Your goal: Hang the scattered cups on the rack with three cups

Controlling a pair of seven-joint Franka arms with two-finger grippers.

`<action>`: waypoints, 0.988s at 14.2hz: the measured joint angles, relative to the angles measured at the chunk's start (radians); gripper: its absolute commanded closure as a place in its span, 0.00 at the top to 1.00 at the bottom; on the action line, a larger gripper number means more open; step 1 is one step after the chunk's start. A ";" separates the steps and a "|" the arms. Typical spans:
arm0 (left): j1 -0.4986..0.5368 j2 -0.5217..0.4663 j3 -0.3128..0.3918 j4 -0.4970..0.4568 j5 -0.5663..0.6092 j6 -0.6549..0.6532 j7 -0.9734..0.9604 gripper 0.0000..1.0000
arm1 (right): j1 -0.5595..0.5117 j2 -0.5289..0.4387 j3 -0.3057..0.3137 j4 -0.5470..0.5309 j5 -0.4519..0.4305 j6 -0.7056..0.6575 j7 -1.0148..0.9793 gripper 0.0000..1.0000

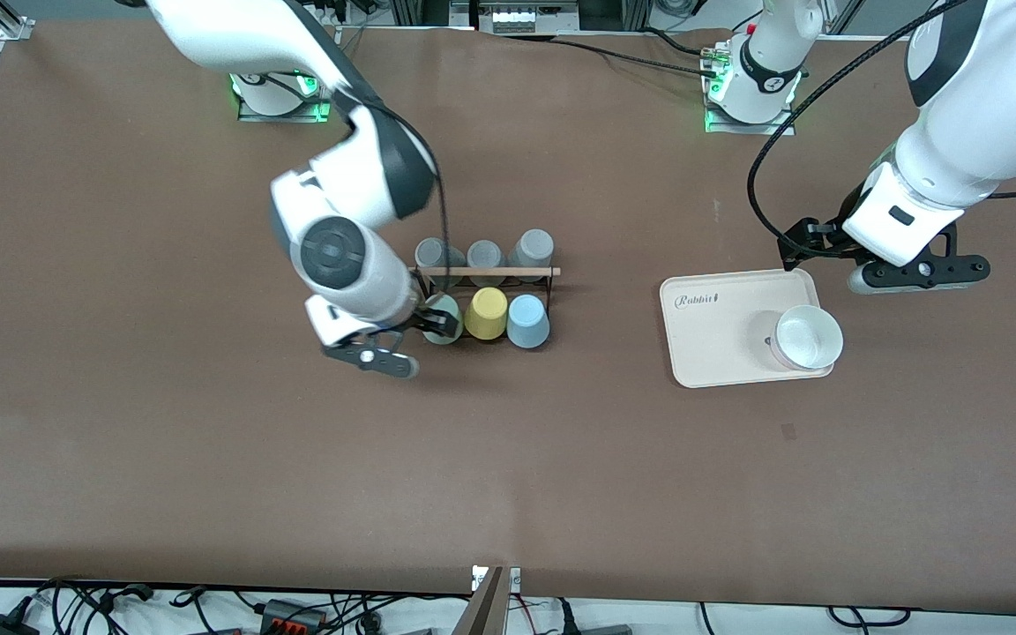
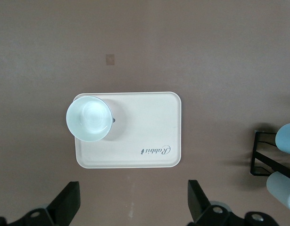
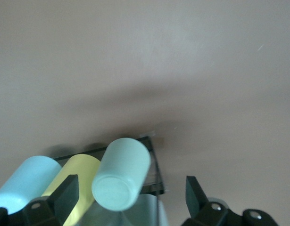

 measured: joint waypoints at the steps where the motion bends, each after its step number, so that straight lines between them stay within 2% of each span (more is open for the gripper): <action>1: 0.000 0.000 0.000 0.000 0.000 0.000 0.000 1.00 | -0.027 -0.033 -0.004 0.004 -0.007 -0.025 -0.042 1.00; 4: 0.000 0.000 0.000 0.001 0.000 0.000 0.000 1.00 | -0.162 -0.116 -0.008 0.005 -0.013 -0.104 -0.191 1.00; 8: 0.000 0.000 0.000 0.001 0.000 0.000 0.000 1.00 | -0.326 -0.181 -0.010 0.004 -0.014 -0.215 -0.369 1.00; 11: 0.000 0.000 0.000 0.001 0.000 0.000 0.000 1.00 | -0.406 -0.234 -0.012 0.002 -0.037 -0.290 -0.488 1.00; 14: 0.001 0.000 0.000 0.007 0.000 0.000 0.000 1.00 | -0.433 -0.297 -0.012 -0.041 -0.082 -0.309 -0.533 1.00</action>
